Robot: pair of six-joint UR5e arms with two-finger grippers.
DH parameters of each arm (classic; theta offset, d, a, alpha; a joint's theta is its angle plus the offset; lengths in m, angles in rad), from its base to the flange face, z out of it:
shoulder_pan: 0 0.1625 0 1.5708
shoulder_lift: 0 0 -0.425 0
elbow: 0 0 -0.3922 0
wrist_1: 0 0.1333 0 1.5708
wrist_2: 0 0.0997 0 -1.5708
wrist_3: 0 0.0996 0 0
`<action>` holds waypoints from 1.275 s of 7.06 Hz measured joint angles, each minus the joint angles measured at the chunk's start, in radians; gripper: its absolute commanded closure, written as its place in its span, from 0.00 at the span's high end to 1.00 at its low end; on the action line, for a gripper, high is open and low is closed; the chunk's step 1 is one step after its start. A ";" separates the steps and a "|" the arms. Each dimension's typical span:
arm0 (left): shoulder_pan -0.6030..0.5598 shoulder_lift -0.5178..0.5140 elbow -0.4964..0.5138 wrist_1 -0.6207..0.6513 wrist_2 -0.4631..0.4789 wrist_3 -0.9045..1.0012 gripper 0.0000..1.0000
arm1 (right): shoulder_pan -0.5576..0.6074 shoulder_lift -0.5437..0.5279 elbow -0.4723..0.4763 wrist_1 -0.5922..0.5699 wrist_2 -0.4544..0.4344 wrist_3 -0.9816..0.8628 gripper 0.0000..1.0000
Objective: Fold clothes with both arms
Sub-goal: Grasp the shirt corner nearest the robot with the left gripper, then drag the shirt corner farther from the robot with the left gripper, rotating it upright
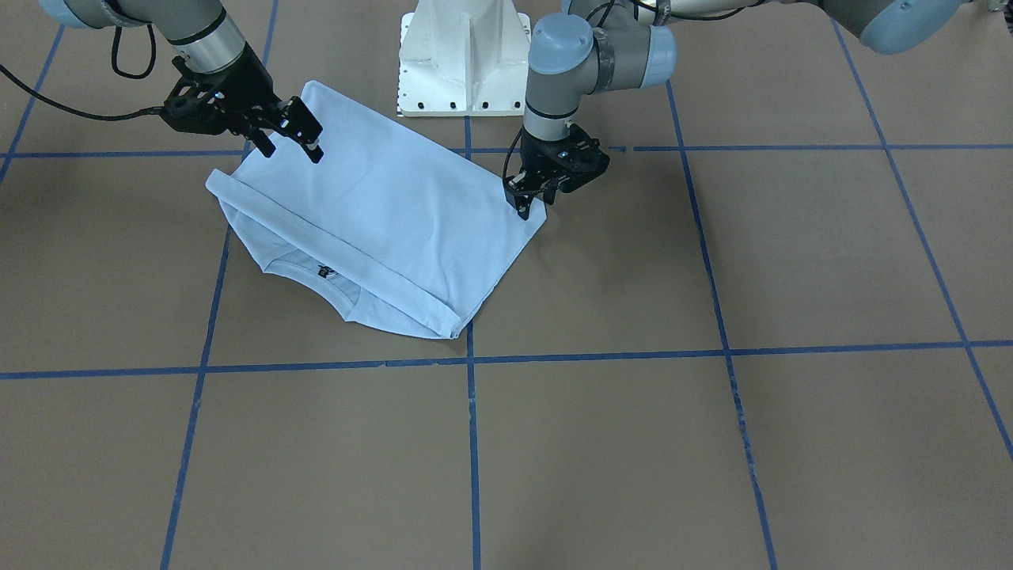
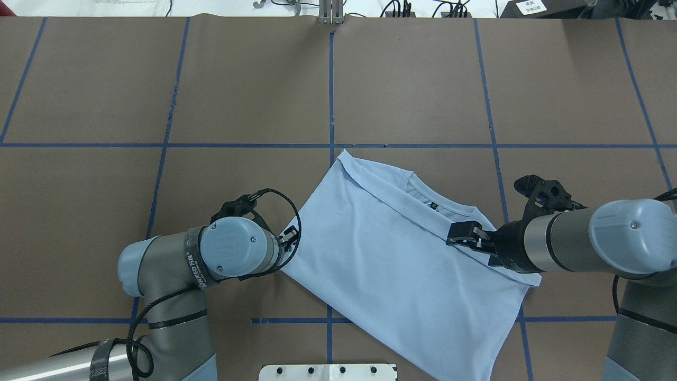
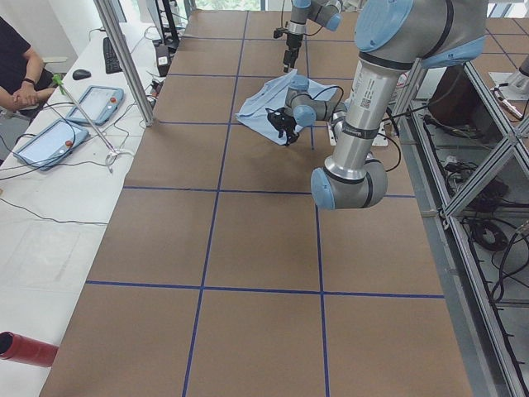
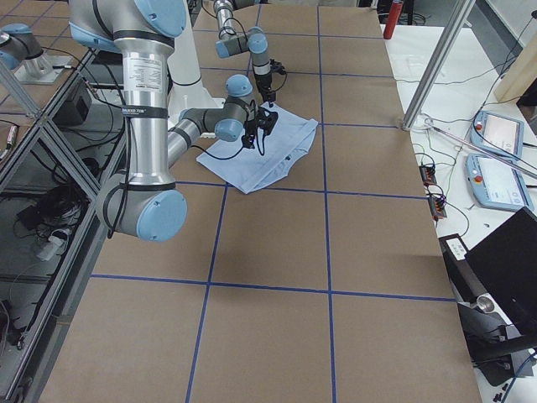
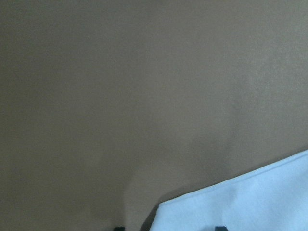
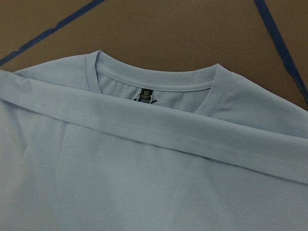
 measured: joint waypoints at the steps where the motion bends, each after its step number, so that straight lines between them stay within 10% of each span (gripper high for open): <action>1: 0.000 0.000 -0.001 0.001 0.000 -0.001 0.00 | 0.000 0.000 0.000 0.000 0.000 0.000 1.00; 9: -0.095 -0.017 -0.043 0.042 0.009 0.147 0.00 | 0.006 0.003 0.002 0.000 0.000 0.000 1.00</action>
